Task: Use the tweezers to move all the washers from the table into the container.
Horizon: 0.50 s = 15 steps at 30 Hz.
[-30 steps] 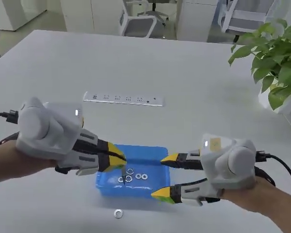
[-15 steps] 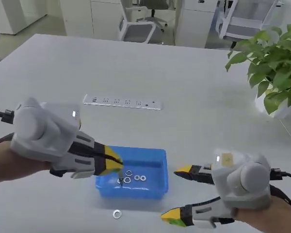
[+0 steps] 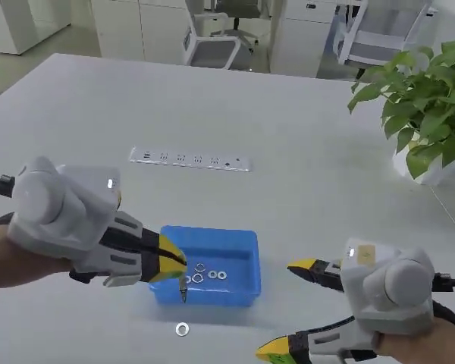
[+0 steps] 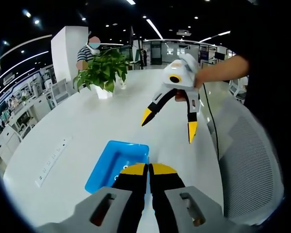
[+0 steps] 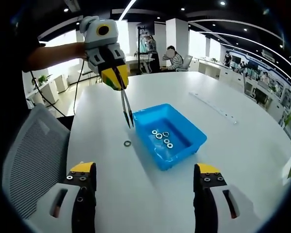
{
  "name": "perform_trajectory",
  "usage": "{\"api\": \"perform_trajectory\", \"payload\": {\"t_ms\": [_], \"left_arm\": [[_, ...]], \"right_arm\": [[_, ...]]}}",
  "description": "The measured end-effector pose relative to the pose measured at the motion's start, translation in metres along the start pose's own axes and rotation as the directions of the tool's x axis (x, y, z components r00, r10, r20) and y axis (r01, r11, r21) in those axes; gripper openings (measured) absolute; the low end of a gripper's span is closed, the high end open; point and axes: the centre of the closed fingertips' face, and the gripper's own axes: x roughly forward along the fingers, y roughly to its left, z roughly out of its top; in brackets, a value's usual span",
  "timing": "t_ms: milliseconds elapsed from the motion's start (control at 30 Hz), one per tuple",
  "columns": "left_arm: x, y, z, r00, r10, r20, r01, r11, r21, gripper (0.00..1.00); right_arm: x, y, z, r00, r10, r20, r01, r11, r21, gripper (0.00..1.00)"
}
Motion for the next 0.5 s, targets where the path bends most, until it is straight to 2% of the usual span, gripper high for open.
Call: {"api": "perform_trajectory", "payload": {"t_ms": [267,500], "left_arm": [[0.002,-0.007,-0.006,0.9999,-0.010,-0.001,0.010,1.000,0.002,0.05],[0.006,-0.013,-0.013,0.9996,-0.028,-0.002,0.028,1.000,0.012,0.05]], "right_arm": [[-0.001,0.003,-0.003,1.0000,0.002,-0.006,-0.002,1.000,0.016,0.89],[0.000,0.003,-0.007,0.9997,-0.010,-0.020,0.011,1.000,0.021,0.98]]}}
